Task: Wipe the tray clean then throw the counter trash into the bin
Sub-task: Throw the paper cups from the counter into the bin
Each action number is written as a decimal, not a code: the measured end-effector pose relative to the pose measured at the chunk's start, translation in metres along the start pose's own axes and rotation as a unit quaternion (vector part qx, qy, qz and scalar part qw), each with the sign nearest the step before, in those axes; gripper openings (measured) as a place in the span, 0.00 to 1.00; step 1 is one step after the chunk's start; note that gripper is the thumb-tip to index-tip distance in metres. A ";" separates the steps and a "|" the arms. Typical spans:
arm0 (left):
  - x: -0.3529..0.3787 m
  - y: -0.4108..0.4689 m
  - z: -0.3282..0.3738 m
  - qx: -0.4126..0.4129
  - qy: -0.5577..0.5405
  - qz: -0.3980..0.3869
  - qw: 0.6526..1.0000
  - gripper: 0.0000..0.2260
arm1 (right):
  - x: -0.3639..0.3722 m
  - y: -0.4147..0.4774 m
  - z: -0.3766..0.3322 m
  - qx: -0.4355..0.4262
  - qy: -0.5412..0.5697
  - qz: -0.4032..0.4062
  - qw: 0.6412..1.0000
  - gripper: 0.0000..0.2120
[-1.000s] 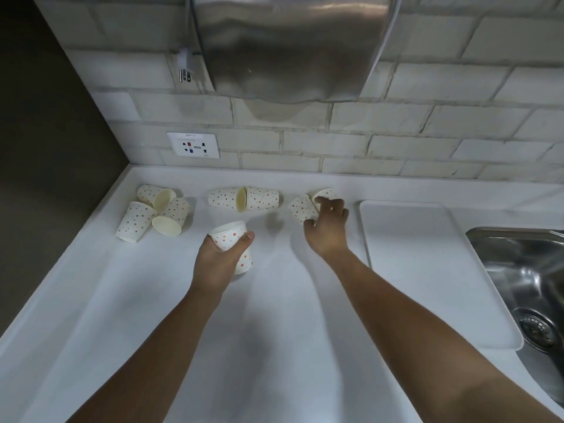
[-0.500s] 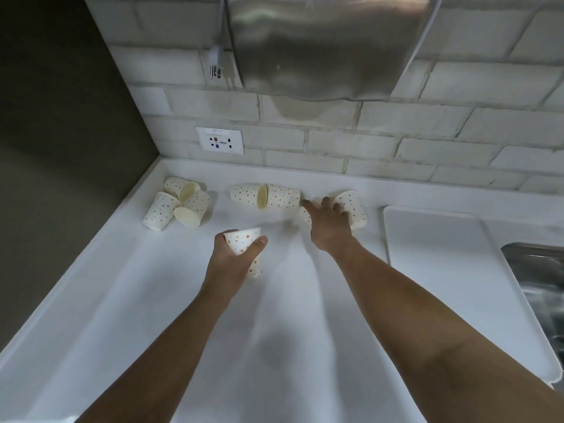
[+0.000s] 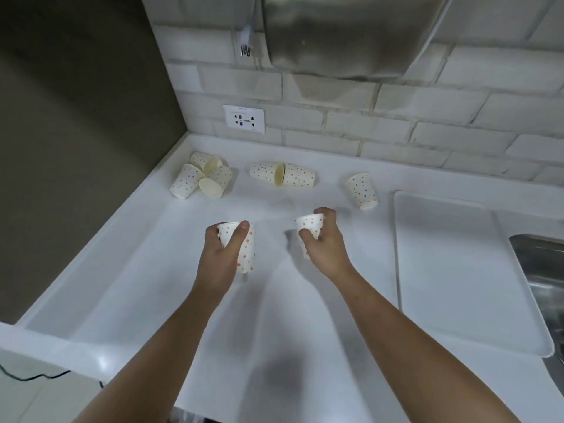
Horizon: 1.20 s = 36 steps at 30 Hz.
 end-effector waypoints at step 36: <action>-0.312 -0.141 -0.214 0.010 0.151 0.023 0.988 0.27 | 0.267 -0.385 -0.010 0.027 -0.112 -0.156 0.981 0.31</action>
Point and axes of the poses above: each hand's wrist, its own y-axis towards the middle knuckle, its own x-axis out of the palm, z = x × y, the point moved 4 cm from there along y, towards the middle knuckle, and after that the axes turned 8 degrees about -x, right-handed, at the moved point
